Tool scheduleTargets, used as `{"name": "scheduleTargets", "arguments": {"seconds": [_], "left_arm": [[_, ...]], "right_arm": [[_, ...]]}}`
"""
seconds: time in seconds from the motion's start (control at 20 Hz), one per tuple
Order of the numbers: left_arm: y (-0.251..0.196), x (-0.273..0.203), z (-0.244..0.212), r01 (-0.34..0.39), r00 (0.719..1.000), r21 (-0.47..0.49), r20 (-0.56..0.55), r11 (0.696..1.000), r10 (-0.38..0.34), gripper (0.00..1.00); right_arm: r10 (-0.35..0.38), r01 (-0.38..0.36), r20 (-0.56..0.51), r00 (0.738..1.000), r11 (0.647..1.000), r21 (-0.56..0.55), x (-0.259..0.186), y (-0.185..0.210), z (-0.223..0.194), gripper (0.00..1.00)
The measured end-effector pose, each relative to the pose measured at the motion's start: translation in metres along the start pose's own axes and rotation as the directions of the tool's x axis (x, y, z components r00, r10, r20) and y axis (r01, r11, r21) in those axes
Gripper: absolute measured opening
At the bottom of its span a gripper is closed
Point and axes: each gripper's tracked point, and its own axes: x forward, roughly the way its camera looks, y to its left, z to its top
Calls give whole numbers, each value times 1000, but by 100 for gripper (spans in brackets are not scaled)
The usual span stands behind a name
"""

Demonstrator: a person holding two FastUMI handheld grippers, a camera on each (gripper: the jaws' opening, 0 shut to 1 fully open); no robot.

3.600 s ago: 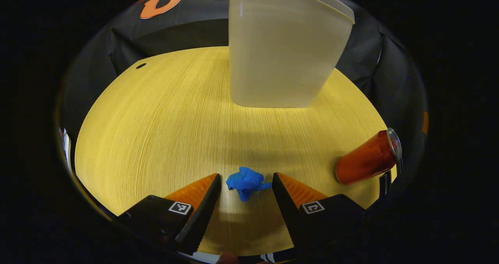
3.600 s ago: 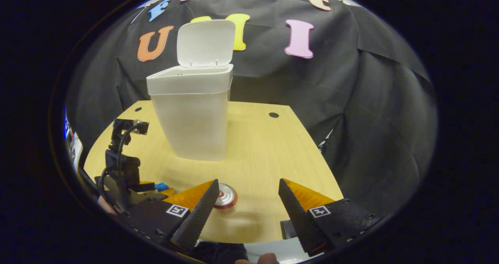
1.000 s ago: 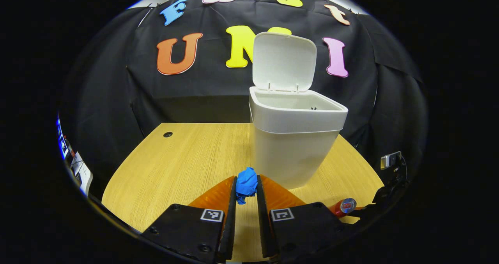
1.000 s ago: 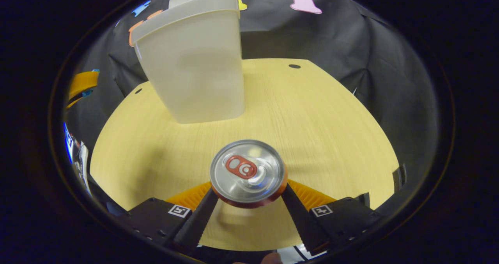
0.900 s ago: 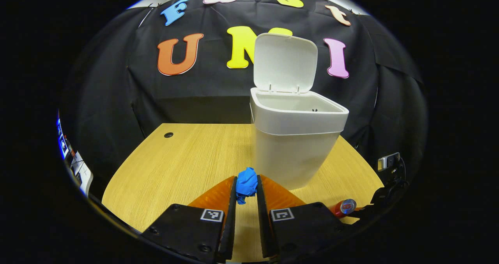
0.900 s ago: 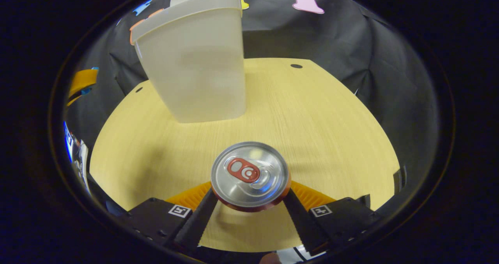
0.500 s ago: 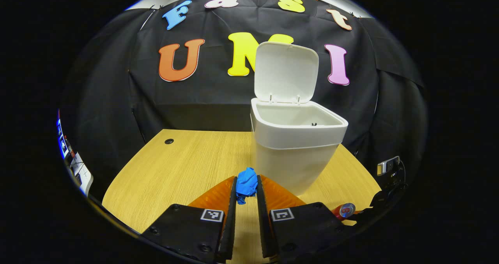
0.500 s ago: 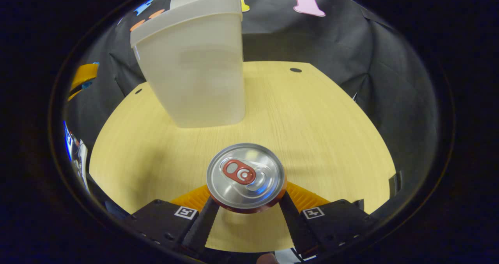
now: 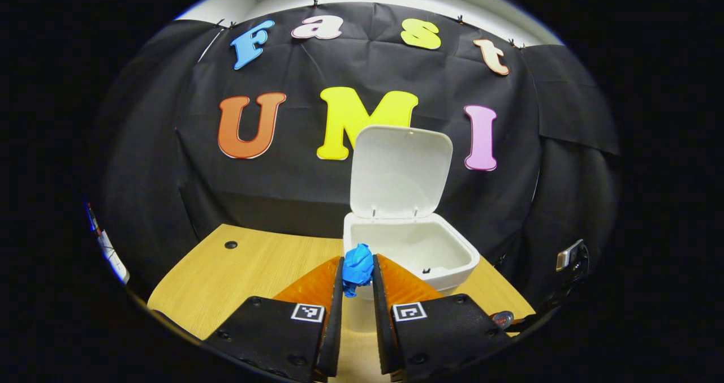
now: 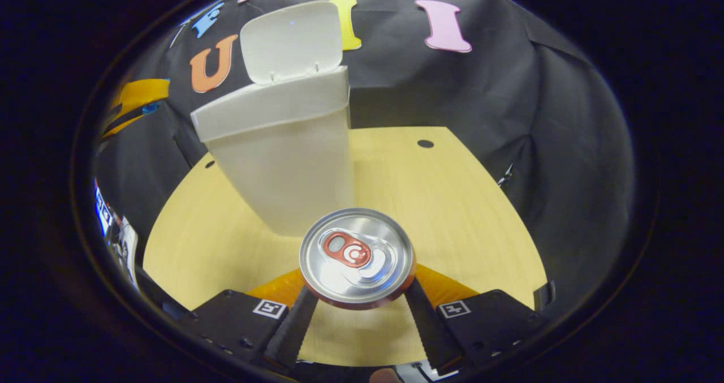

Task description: Press the lid of the desktop garbage bin to open it, pick up the crumpled paper on the desktop and throw it into the bin, then pick up the pop can on the desktop and drop it into the bin, and finally close the garbage bin lid.

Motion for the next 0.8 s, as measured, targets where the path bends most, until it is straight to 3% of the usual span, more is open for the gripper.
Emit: {"name": "scheduleTargets", "arguments": {"seconds": [0.25,0.3,0.35,0.5,0.55,0.6,0.75,0.8], "left_arm": [[-16,31,39,18,997,31,76,999,-20,29],[-19,38,42,21,996,36,80,999,-24,34],[-23,43,42,28,996,35,81,999,-31,30],[-27,65,34,30,998,30,56,999,-32,29],[-28,73,31,31,998,27,46,999,-32,35],[-29,78,27,35,999,25,37,999,-36,30],[-36,92,21,62,998,44,9,997,-63,34],[-36,94,20,65,998,55,4,996,-65,46]], "right_arm": [[-66,66,92,994,998,-3,-17,-27,46,82],[-73,73,102,992,997,1,-20,-32,53,82],[-75,75,109,991,997,7,-22,-36,58,82],[-93,92,126,988,996,16,-26,-46,71,82],[-92,92,126,988,996,8,-26,-48,74,82],[-90,91,122,988,996,1,-25,-48,74,82],[-88,89,115,989,996,-4,-25,-50,77,82],[-82,84,114,990,996,-8,-25,-48,77,82]]}}
